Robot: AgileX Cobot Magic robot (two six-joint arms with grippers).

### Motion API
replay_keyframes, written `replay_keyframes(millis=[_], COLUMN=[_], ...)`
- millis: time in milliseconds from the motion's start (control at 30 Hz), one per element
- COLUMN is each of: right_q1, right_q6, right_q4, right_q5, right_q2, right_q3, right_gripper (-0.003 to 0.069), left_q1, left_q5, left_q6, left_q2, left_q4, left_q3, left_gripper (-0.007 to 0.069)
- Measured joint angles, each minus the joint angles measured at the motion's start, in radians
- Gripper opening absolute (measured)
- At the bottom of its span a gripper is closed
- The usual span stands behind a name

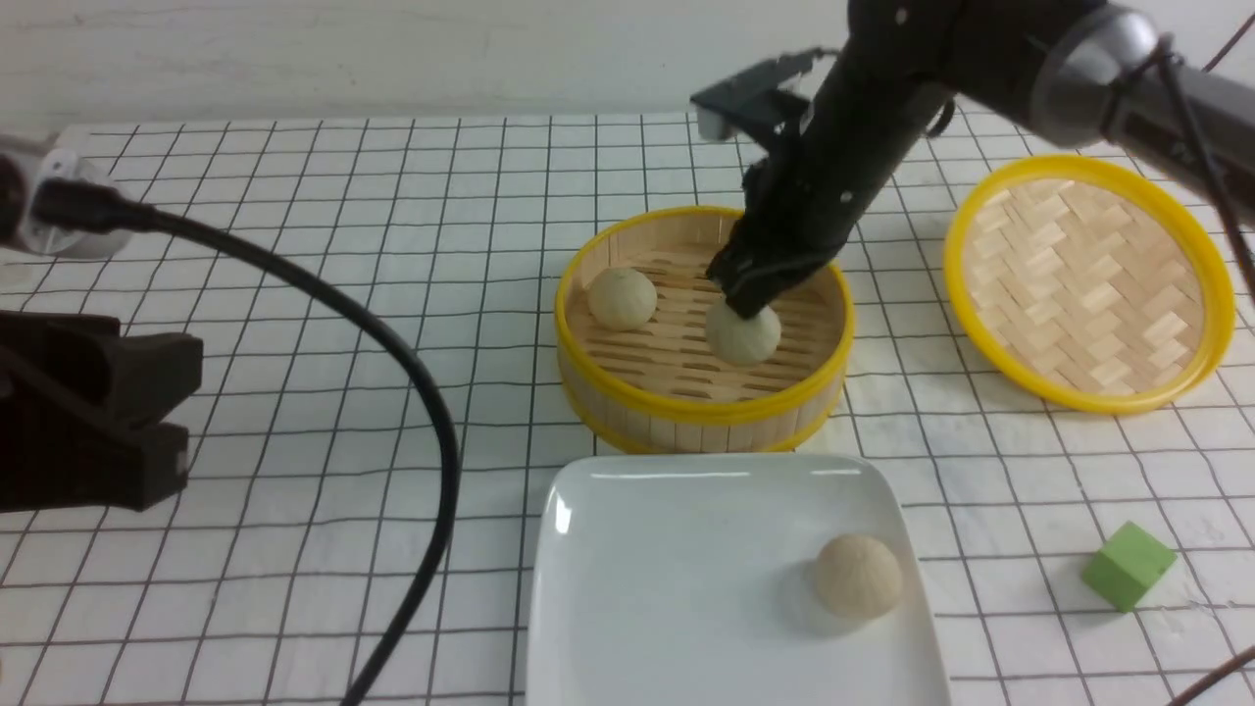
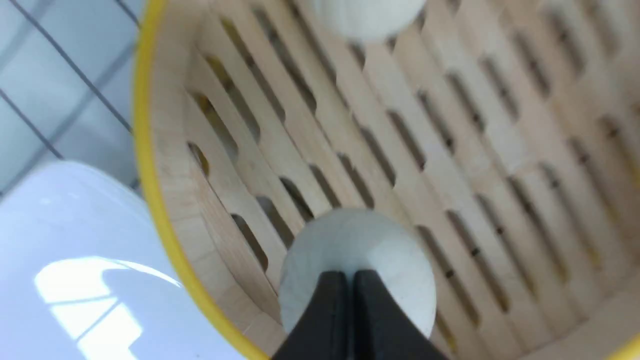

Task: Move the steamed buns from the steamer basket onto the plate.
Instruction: Use the right arm to put the steamed stuffed bun into the plate

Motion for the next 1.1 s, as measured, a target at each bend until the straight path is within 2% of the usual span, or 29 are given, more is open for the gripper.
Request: replay_keyframes(millis=[267,633,1100], right_q1=[0.0,0.01,0.115], right_q6=[0.013,0.108,0.127], right_q4=[0.0,0.058,0.042], right_q5=[0.055,0.059,0.053], right_q2=[-0.108,-0.145,-0.288], right_q3=[-0.035,-0.011,0.389], right_gripper=[0.0009,0.0012,0.0012], left_q1=[0.0,0.0,0.0], left_q5=[-0.004,-0.053,-0.08], left_q6=[0.0,0.0,0.0], left_q2=[0.04,0.057,0.059], left_q4=[0.008,0.019,0.056], left_q3=[0.0,0.0,0.0], left_gripper=[0.0335,0.0335,0.0335])
